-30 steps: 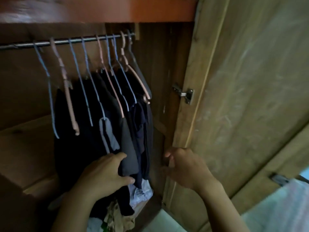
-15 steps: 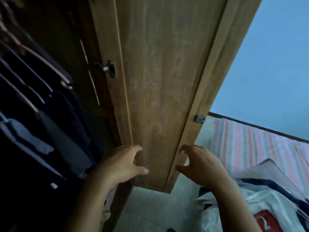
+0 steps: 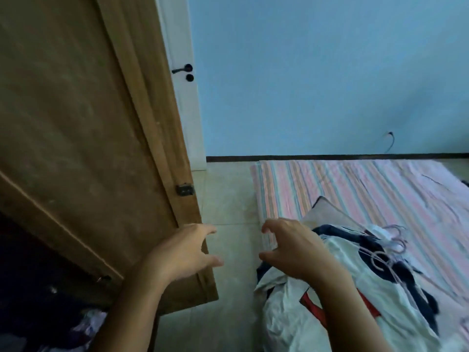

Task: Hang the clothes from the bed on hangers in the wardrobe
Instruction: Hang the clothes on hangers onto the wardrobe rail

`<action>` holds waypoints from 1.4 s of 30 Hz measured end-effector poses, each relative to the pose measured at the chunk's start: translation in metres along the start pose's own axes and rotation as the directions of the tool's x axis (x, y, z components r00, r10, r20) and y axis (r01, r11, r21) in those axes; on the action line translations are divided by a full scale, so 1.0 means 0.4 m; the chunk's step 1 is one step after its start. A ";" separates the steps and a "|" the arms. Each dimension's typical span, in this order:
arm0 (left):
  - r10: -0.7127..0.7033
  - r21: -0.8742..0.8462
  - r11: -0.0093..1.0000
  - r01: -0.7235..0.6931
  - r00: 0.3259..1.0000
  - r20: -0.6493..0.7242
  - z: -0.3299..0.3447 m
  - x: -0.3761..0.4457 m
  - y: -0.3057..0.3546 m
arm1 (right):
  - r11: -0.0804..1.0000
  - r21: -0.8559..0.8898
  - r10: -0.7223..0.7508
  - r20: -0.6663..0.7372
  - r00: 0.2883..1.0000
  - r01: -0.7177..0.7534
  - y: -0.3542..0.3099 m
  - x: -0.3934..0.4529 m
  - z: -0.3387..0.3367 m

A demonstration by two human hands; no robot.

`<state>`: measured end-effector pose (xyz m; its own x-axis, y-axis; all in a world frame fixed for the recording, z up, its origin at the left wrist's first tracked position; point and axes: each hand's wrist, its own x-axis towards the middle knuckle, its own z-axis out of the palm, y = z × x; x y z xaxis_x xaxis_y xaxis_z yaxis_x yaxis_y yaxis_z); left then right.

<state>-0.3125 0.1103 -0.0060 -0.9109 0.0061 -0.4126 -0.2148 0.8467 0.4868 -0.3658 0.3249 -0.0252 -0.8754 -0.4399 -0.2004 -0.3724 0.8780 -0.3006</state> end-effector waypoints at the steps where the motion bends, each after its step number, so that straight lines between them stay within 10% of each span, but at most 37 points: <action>1: 0.018 0.032 0.999 -0.018 1.000 0.011 0.006 0.026 0.029 | 1.000 0.012 0.020 -0.013 1.000 -0.020 0.035 -0.002 -0.006; 14: 0.246 0.302 0.907 -0.292 0.952 0.182 0.169 0.288 0.362 | 0.946 0.130 0.306 -0.051 0.951 -0.298 0.397 -0.075 -0.007; 27: 0.562 0.343 0.716 -0.608 0.793 0.235 0.396 0.515 0.600 | 0.738 0.267 0.670 -0.181 0.720 -0.620 0.642 -0.202 0.045; 42: 0.430 0.376 0.739 -0.560 0.821 0.376 0.805 0.846 0.722 | 0.503 0.395 0.858 -0.121 0.500 -0.768 1.093 -0.231 0.264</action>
<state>-0.5692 0.5282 -0.2529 -0.7072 0.5695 -0.4191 0.4836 0.8220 0.3009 -0.4153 0.7296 -0.2368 -0.7940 0.5561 -0.2455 0.6072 0.7054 -0.3658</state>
